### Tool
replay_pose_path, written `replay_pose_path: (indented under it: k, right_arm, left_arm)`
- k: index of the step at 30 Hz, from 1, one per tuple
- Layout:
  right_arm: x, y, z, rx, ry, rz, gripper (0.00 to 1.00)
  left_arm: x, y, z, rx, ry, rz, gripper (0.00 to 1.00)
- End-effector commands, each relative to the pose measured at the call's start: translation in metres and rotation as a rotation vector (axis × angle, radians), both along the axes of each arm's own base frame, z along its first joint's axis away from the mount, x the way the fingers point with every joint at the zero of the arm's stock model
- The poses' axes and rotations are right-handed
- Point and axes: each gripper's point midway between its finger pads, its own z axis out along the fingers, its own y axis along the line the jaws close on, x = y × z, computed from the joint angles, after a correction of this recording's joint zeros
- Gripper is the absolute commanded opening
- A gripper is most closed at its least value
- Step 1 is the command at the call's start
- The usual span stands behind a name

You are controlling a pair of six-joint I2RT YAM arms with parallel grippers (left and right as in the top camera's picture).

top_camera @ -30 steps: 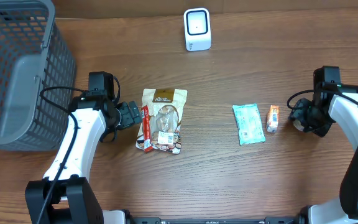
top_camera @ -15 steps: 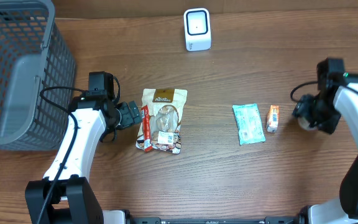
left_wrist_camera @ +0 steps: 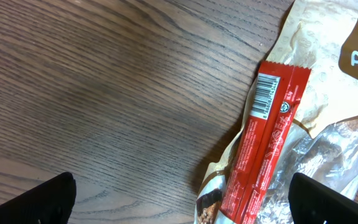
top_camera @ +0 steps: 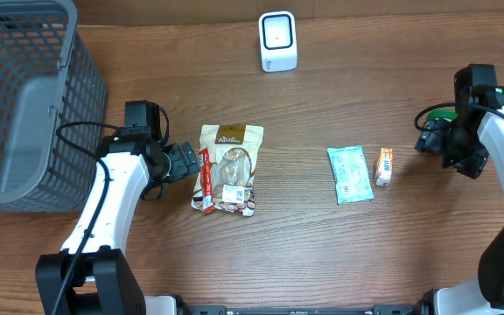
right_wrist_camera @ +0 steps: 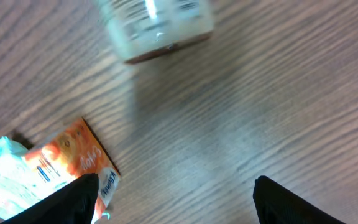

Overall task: Scan the item barcode
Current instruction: 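Lower the green jar upright onto the table and open the right gripper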

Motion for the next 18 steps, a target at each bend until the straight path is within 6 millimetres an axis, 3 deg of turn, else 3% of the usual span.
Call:
replay_pose_path:
  k: [1, 6, 14, 18]
  right_arm:
    - [0.010, -0.004, 0.005, -0.019, -0.048, 0.031, 0.81]
    - [0.049, -0.006, 0.013, -0.043, -0.202, 0.128, 0.80]
    - [0.080, -0.010, 0.042, -0.071, -0.299, 0.166, 0.80]
    - [0.092, -0.011, 0.034, -0.080, -0.302, 0.200, 0.81]
  left_arm:
    - [0.004, 0.000, 0.005, 0.002, -0.019, 0.003, 1.00]
    - [0.004, 0.000, 0.005, 0.002, -0.019, 0.003, 1.00]
    - [0.005, 0.000, 0.005, 0.002, -0.019, 0.003, 1.00]
    - [0.004, 0.000, 0.005, 0.002, -0.019, 0.003, 1.00]
